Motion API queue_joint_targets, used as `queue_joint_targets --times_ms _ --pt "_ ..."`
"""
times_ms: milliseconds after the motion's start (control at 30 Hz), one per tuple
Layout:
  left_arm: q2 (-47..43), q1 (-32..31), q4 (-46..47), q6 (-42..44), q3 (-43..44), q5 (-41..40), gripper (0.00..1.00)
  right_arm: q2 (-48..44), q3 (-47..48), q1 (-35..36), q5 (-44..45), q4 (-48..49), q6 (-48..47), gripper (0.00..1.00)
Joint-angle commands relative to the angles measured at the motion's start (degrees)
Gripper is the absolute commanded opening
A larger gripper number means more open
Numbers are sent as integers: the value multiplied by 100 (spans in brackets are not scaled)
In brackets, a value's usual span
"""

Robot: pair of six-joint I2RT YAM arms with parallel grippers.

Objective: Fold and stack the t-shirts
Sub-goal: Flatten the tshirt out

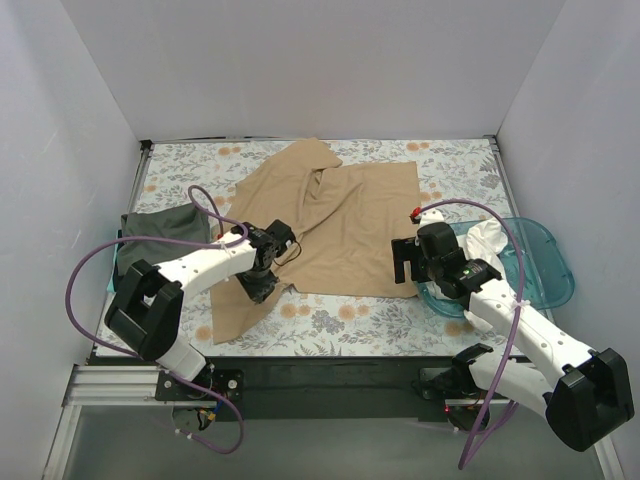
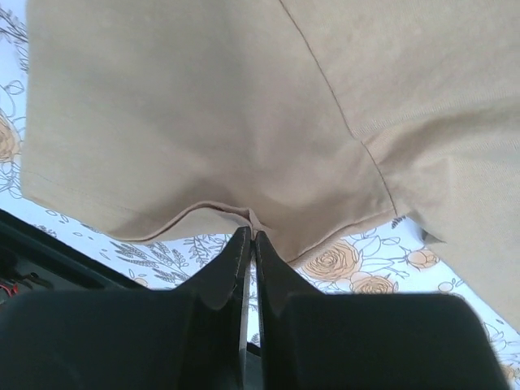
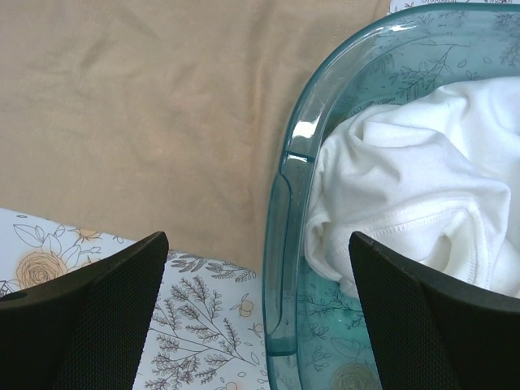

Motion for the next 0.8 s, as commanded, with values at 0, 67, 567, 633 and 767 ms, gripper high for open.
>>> queue_joint_targets --times_ms 0,67,567,633,767 --pt "-235 -253 23 -136 40 170 0 -70 -31 28 134 77 -40 98" --pt "-270 -350 -73 -224 58 170 0 -70 -31 28 134 68 -40 98" --pt "-613 -1589 -540 -646 -337 399 30 1 -22 28 108 94 -31 98" --pt "-648 -1800 -461 -541 -293 468 45 -8 -14 19 108 112 -40 98" --pt "-884 -1932 -241 -409 -249 417 75 -43 48 28 47 103 -66 98"
